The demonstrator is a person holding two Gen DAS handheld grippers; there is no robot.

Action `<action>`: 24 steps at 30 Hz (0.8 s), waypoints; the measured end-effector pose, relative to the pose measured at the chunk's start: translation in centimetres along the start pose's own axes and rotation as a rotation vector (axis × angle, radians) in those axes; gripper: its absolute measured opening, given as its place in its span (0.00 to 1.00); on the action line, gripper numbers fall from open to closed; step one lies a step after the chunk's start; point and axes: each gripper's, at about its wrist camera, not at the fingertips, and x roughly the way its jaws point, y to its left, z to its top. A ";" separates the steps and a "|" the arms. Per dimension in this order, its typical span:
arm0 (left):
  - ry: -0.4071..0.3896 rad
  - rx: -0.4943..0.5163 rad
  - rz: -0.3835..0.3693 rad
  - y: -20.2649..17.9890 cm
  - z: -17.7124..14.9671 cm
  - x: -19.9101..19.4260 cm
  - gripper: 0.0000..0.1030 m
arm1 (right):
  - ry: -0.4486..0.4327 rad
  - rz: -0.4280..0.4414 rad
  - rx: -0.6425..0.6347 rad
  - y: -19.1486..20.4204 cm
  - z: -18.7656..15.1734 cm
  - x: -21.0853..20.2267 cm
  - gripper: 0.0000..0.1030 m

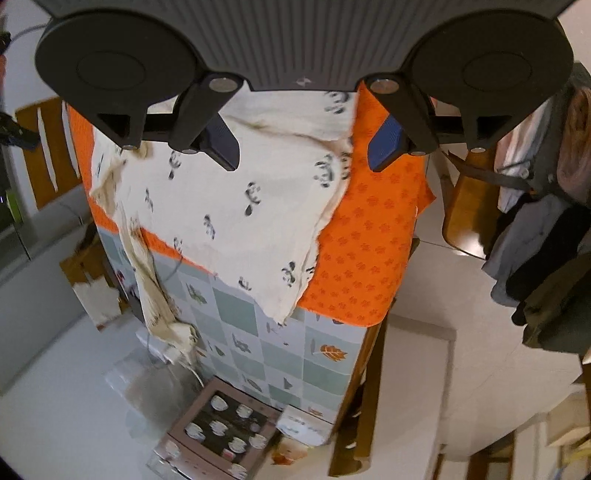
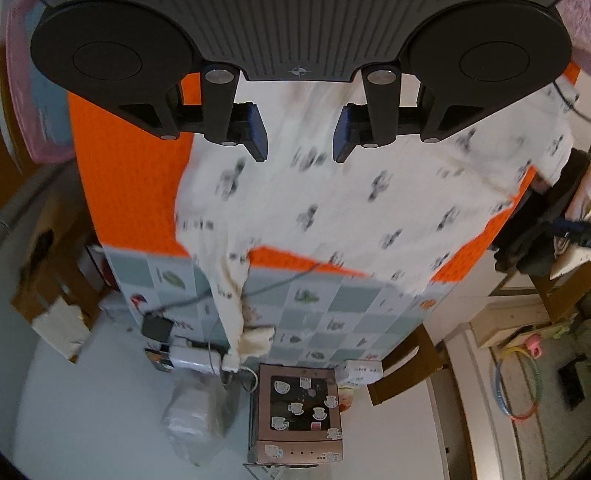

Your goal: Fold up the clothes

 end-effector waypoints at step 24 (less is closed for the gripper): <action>-0.033 -0.312 0.141 -8.4 -0.1 5.9 0.81 | 0.018 0.152 0.095 -18.7 16.7 29.5 0.42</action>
